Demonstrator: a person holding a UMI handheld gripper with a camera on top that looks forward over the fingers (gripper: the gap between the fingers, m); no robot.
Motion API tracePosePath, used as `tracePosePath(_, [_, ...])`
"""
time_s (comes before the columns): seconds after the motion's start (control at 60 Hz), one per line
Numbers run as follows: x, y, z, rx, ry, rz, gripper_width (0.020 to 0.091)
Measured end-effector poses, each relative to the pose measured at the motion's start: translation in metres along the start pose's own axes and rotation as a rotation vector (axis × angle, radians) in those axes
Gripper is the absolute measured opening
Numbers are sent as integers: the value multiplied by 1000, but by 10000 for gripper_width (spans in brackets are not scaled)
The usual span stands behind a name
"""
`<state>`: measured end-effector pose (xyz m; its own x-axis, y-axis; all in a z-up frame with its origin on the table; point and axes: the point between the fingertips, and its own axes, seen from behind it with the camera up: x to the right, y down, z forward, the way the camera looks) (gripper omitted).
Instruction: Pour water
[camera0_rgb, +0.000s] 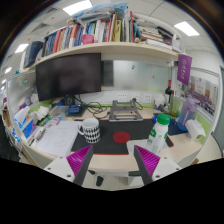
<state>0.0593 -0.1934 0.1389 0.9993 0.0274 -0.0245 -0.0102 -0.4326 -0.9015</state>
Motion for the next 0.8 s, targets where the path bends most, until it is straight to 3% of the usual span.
tracePosePath(0.083, [36, 34, -1, -36, 39, 0, 842])
tracePosePath(0.233, [91, 52, 17, -19, 90, 53, 841])
tracePosePath(0.4, [139, 34, 45, 47, 145, 44, 856])
tracePosePath(0.567, [155, 12, 80, 113, 123, 20, 850])
tracePosePath(0.767, [158, 1, 113, 177, 95, 23, 657])
tracePosePath(0.8, [155, 7, 120, 160, 81, 33, 588])
